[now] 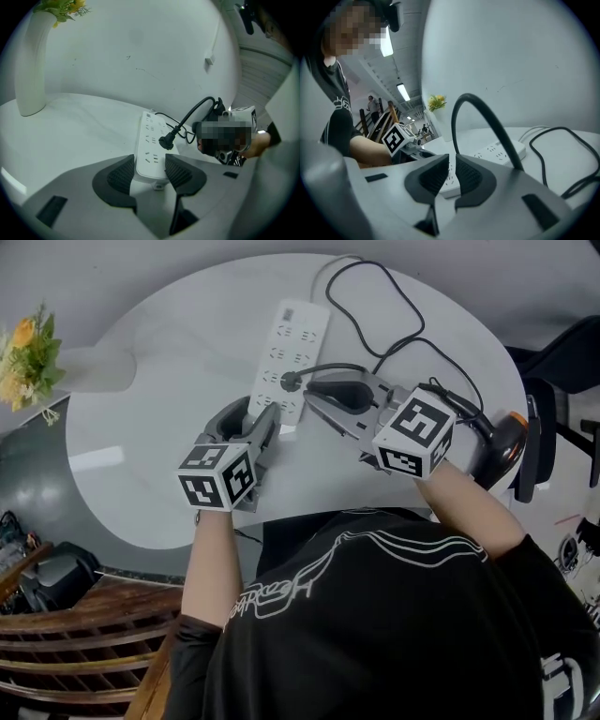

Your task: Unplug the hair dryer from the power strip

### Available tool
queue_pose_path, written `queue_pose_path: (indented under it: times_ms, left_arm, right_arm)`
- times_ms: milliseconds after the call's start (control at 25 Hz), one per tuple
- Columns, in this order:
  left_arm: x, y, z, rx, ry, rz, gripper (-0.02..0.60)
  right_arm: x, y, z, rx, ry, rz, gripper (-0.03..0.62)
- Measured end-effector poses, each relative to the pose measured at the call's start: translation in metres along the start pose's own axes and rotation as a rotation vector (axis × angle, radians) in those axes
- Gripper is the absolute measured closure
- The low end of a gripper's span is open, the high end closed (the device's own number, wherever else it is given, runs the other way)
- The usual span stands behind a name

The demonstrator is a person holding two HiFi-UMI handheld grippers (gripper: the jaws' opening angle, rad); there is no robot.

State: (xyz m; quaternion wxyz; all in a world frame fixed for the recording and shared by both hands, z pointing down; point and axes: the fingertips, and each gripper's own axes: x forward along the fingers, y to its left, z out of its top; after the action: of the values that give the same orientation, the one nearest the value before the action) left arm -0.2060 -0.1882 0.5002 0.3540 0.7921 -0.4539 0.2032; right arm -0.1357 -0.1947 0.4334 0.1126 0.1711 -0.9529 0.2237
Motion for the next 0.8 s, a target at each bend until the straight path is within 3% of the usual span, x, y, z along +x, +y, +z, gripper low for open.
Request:
queue_pose_path:
  times_ms: [160, 560, 800]
  left_arm:
    - [0.0, 0.0, -0.001, -0.005, 0.0, -0.002, 0.374]
    - [0.0, 0.0, 0.0, -0.01, -0.006, 0.004, 0.374]
    - [0.001, 0.0, 0.0, -0.01, -0.011, 0.005, 0.374]
  right_arm:
    - [0.013, -0.005, -0.001, -0.058, -0.017, -0.029, 0.508]
    - [0.037, -0.015, -0.004, -0.245, 0.012, -0.096, 0.516]
    - [0.041, -0.017, -0.008, -0.269, 0.028, -0.116, 0.542]
